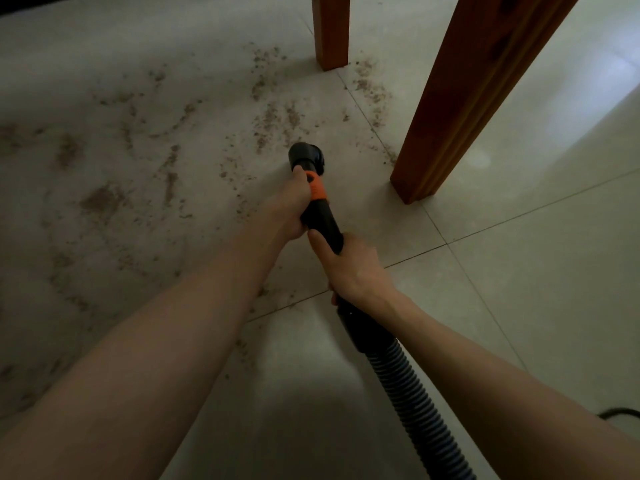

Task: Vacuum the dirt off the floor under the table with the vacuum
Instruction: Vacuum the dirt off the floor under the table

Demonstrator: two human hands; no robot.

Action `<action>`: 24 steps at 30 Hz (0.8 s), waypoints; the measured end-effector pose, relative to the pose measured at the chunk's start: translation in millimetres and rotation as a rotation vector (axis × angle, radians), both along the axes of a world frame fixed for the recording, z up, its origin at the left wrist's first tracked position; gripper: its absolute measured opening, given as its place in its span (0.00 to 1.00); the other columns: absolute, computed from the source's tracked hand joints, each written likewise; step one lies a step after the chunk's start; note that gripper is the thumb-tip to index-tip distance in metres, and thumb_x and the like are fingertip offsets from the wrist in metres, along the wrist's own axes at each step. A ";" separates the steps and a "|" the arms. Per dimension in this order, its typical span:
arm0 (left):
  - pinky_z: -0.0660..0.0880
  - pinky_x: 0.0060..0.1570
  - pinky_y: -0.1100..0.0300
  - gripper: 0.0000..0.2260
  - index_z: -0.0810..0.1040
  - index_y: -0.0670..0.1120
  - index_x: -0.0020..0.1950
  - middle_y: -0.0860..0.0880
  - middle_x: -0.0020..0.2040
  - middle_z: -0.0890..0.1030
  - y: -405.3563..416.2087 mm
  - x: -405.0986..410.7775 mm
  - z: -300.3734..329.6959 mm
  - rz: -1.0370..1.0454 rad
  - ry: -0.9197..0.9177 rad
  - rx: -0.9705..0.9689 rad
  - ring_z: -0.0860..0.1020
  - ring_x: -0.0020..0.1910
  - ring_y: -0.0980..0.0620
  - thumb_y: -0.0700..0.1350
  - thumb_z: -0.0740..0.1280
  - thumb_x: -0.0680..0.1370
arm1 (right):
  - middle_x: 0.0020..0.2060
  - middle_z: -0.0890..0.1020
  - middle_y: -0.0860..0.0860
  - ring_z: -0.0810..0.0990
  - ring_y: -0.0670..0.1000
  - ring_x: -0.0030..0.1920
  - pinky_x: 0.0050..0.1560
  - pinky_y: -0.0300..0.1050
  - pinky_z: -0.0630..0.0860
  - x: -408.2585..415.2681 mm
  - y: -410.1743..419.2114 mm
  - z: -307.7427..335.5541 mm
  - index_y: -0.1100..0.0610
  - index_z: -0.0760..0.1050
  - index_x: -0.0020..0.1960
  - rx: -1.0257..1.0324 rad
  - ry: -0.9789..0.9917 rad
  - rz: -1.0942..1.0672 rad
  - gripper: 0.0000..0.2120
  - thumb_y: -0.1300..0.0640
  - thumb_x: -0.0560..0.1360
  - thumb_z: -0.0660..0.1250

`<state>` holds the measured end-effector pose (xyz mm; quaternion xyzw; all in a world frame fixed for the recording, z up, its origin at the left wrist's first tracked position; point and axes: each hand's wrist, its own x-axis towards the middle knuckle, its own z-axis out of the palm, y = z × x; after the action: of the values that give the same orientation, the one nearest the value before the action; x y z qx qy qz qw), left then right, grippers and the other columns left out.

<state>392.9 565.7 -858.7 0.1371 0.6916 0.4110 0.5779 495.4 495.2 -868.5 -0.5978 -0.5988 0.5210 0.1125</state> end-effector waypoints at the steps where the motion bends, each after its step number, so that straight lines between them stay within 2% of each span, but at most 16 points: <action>1: 0.72 0.44 0.54 0.25 0.62 0.38 0.71 0.42 0.48 0.75 -0.4 0.4 -1.4 0.006 0.003 0.009 0.75 0.39 0.48 0.55 0.47 0.83 | 0.37 0.80 0.54 0.82 0.54 0.32 0.38 0.57 0.82 0.3 -0.5 -1.0 0.52 0.67 0.45 0.002 0.000 0.000 0.20 0.35 0.76 0.56; 3: 0.73 0.39 0.55 0.26 0.63 0.38 0.72 0.45 0.41 0.73 -3.3 1.0 -5.1 0.023 0.005 0.018 0.74 0.37 0.49 0.55 0.47 0.83 | 0.37 0.79 0.53 0.82 0.55 0.33 0.39 0.57 0.82 1.9 -5.2 -1.7 0.50 0.66 0.43 0.011 0.001 0.005 0.18 0.35 0.76 0.57; 7: 0.72 0.34 0.58 0.26 0.64 0.38 0.71 0.46 0.40 0.73 -20.6 3.4 -7.3 0.015 -0.017 0.029 0.74 0.37 0.50 0.56 0.47 0.83 | 0.37 0.81 0.55 0.82 0.56 0.33 0.39 0.57 0.82 8.3 -20.8 1.0 0.51 0.68 0.42 0.012 0.014 0.013 0.19 0.35 0.76 0.57; 9: 0.73 0.37 0.58 0.26 0.65 0.38 0.69 0.47 0.41 0.73 -34.4 4.2 -8.7 0.026 -0.060 0.044 0.73 0.38 0.51 0.56 0.48 0.82 | 0.37 0.81 0.55 0.82 0.55 0.33 0.38 0.56 0.82 13.8 -29.5 5.4 0.51 0.69 0.43 -0.006 0.022 0.021 0.19 0.35 0.76 0.57; 12: 0.71 0.48 0.55 0.25 0.66 0.39 0.68 0.47 0.41 0.72 -54.5 11.5 -8.3 0.056 -0.146 0.066 0.73 0.40 0.51 0.56 0.50 0.82 | 0.35 0.81 0.54 0.81 0.53 0.31 0.37 0.55 0.82 24.2 -45.9 11.2 0.51 0.69 0.42 -0.029 0.027 0.006 0.18 0.37 0.76 0.58; 14: 0.71 0.44 0.57 0.21 0.70 0.41 0.63 0.47 0.40 0.72 -63.7 20.4 -7.4 0.061 -0.143 0.077 0.73 0.40 0.50 0.55 0.49 0.83 | 0.35 0.80 0.54 0.82 0.54 0.32 0.38 0.56 0.82 31.4 -59.5 13.1 0.50 0.68 0.41 -0.019 -0.001 -0.005 0.17 0.37 0.76 0.58; 15: 0.71 0.41 0.59 0.19 0.71 0.43 0.55 0.48 0.39 0.71 -69.0 26.6 -6.5 0.068 -0.122 0.083 0.72 0.39 0.51 0.54 0.48 0.83 | 0.36 0.80 0.54 0.82 0.54 0.31 0.37 0.56 0.82 35.1 -66.4 13.9 0.49 0.68 0.41 -0.017 -0.009 -0.013 0.17 0.37 0.76 0.58; 17: 0.69 0.36 0.60 0.20 0.72 0.43 0.47 0.47 0.39 0.71 -78.2 37.5 -8.1 0.103 -0.121 0.061 0.71 0.37 0.52 0.55 0.49 0.83 | 0.36 0.80 0.54 0.81 0.53 0.29 0.34 0.53 0.82 42.9 -78.5 15.1 0.50 0.68 0.43 -0.025 -0.013 -0.025 0.16 0.37 0.76 0.58; 20: 0.71 0.37 0.58 0.21 0.73 0.43 0.52 0.46 0.38 0.72 -91.6 51.4 -15.8 0.084 -0.043 0.018 0.72 0.37 0.51 0.56 0.48 0.82 | 0.36 0.80 0.54 0.81 0.53 0.29 0.34 0.51 0.82 58.2 -94.0 16.8 0.52 0.69 0.47 -0.027 -0.046 -0.012 0.16 0.38 0.76 0.58; 22: 0.70 0.38 0.58 0.21 0.72 0.41 0.55 0.43 0.40 0.74 -100.3 60.4 -16.2 0.063 -0.010 -0.007 0.72 0.37 0.51 0.56 0.48 0.82 | 0.37 0.80 0.54 0.82 0.54 0.32 0.38 0.52 0.82 66.5 -100.9 16.7 0.53 0.69 0.48 -0.016 -0.106 0.009 0.17 0.38 0.77 0.57; 24: 0.72 0.43 0.56 0.23 0.72 0.39 0.59 0.36 0.49 0.77 -105.9 70.4 -19.5 0.037 0.019 -0.010 0.75 0.41 0.48 0.56 0.48 0.82 | 0.39 0.80 0.53 0.82 0.55 0.37 0.43 0.53 0.81 70.4 -105.2 16.8 0.55 0.69 0.50 0.024 -0.172 0.006 0.18 0.39 0.77 0.57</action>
<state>463.3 459.8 -878.2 0.1254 0.7014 0.4168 0.5645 565.8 390.0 -851.6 -0.6370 -0.6144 0.4609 0.0664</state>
